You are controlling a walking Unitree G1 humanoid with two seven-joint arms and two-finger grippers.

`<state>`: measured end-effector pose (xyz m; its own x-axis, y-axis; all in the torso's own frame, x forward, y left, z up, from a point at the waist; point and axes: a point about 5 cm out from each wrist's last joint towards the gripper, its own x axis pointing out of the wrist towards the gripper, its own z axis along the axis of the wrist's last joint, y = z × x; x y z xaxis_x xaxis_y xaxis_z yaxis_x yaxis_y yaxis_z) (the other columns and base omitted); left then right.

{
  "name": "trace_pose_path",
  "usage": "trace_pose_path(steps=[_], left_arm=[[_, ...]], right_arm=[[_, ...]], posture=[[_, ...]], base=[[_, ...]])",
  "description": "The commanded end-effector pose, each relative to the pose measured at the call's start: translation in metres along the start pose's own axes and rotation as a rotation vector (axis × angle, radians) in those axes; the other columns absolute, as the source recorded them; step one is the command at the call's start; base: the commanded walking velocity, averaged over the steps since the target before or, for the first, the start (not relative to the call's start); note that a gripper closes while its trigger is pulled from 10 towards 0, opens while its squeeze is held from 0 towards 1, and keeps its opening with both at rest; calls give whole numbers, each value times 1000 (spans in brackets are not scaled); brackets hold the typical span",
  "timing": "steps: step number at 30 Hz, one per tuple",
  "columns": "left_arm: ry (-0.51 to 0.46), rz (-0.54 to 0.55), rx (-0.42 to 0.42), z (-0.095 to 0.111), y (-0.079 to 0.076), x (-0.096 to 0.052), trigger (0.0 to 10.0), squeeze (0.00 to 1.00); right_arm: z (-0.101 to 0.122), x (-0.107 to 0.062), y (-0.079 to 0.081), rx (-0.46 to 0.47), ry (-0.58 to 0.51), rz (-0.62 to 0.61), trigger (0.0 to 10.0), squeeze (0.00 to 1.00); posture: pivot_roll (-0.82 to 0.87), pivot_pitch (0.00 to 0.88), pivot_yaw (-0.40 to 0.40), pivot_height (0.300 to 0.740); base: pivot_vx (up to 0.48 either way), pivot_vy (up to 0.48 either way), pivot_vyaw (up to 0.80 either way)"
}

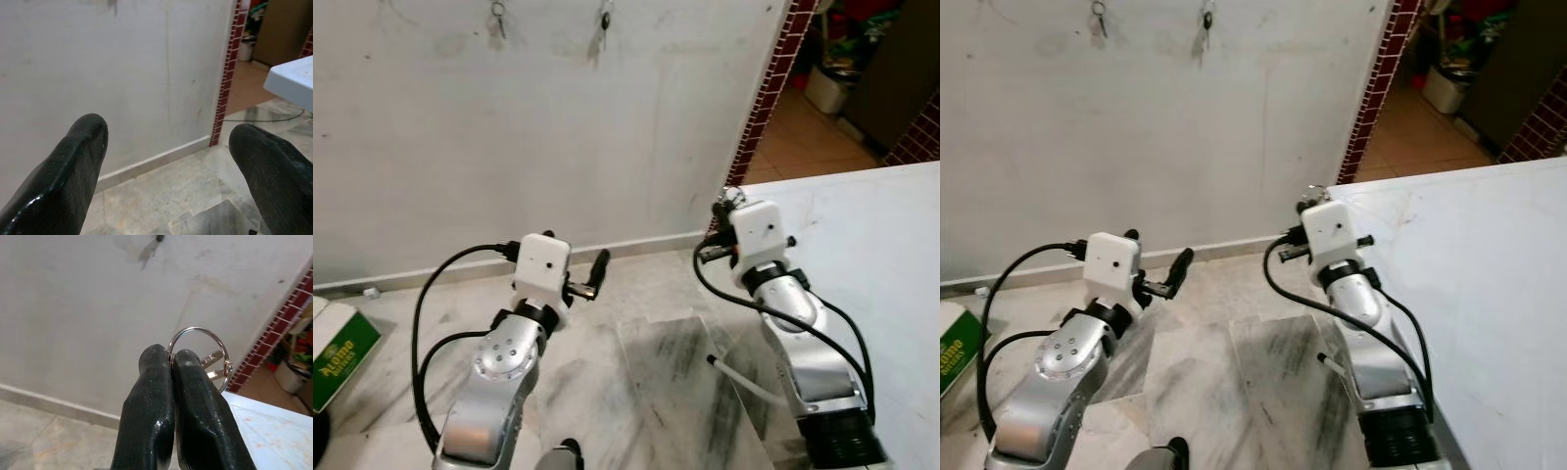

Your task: Hang keys on a hook

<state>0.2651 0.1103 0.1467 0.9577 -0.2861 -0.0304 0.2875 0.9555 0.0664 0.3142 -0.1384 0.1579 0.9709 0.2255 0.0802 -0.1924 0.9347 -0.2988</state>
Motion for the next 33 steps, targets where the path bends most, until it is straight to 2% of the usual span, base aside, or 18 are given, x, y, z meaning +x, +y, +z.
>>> trace_pose_path(steps=[1,7,12,16,23,26,33], left_arm=[[-17,0,6,4,-2,1,10000,0],[-17,14,-4,0,2,5,10000,0],[-22,5,3,1,4,12,10000,0],[-38,8,14,7,9,24,10000,0],[-46,7,12,9,10,27,10000,0],[-46,1,-1,8,9,26,10000,0],[-39,-12,-24,5,6,26,10000,0]], right_arm=[[2,-1,-3,-4,-4,-11,10000,0],[4,3,-4,-9,-16,-39,10000,0],[4,5,-6,-9,-20,-61,10000,0],[4,5,-7,-3,-25,-78,10000,0],[6,7,-6,3,-38,-86,10000,0],[7,9,-4,14,-45,-90,10000,0],[9,12,4,23,-67,-77,10000,0]], posture=[[89,104,-38,740],[21,36,-1,740],[15,20,20,740],[6,8,42,740],[11,0,53,740],[19,0,58,740],[24,0,63,740]], base=[[0,0,800],[0,0,800],[0,0,800],[0,0,800],[0,0,704],[0,0,0],[0,319,0]])
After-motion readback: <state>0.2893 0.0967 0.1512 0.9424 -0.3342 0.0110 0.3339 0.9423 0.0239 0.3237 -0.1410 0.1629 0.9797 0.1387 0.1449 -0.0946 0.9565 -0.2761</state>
